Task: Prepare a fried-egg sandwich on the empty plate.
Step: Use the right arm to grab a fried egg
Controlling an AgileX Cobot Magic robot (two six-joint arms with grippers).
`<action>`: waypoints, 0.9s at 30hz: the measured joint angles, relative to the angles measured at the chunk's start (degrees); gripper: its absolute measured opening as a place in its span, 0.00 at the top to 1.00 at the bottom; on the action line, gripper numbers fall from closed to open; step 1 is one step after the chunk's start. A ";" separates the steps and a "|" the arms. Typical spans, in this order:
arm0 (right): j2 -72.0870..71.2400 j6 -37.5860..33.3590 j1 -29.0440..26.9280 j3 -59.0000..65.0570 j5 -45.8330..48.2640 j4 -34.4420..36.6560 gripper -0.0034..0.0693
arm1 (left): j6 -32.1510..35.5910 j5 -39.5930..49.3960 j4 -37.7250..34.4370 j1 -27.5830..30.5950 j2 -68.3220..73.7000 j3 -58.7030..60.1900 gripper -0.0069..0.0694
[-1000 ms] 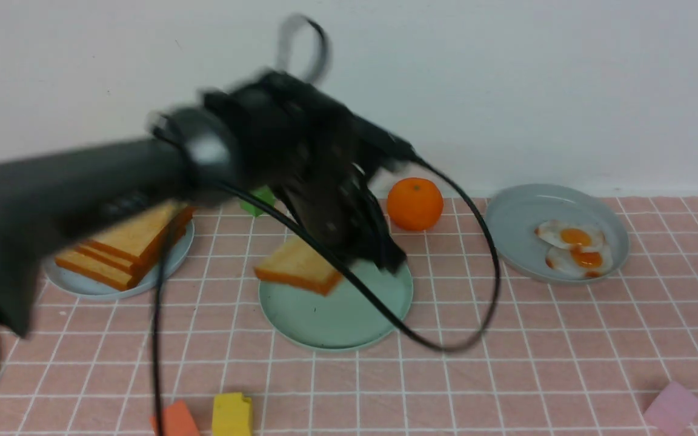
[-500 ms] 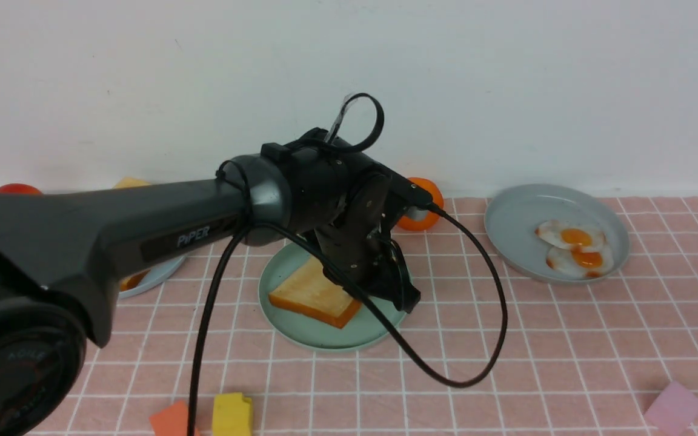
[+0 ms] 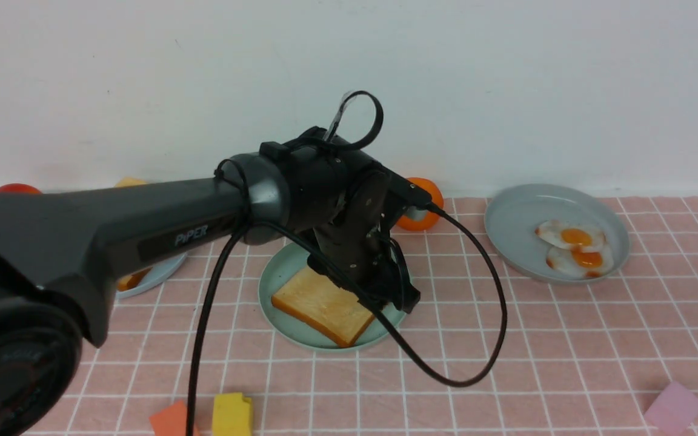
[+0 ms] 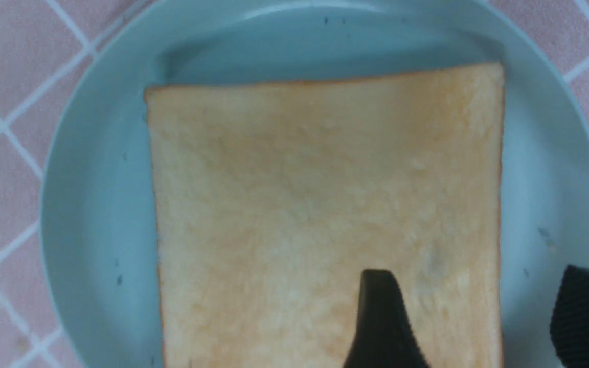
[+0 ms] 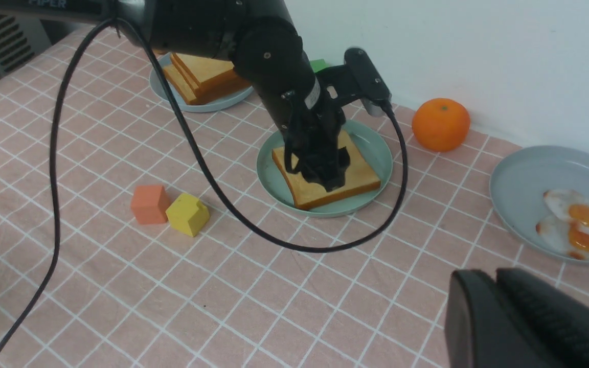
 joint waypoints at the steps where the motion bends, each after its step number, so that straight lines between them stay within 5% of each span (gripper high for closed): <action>1: 0.13 0.47 0.00 0.00 -0.01 -0.41 0.84 | -0.14 0.69 -0.33 -0.01 -1.37 0.00 0.32; 5: 3.32 3.43 0.00 -0.05 0.07 -3.72 0.84 | -1.26 3.98 -2.12 -0.93 -10.91 0.00 0.48; 11: 16.79 4.07 -0.06 -0.05 -0.85 -8.38 0.83 | -1.45 5.42 -8.35 -2.03 -33.59 4.31 0.93; 18: 33.71 4.32 -2.16 -0.05 -8.92 -11.65 0.82 | -1.45 0.64 -14.73 -2.03 -61.62 26.98 0.93; 27: 56.29 3.17 -9.74 -8.27 -12.47 -12.08 0.80 | -1.40 -11.46 -13.96 -2.03 -92.60 51.99 0.93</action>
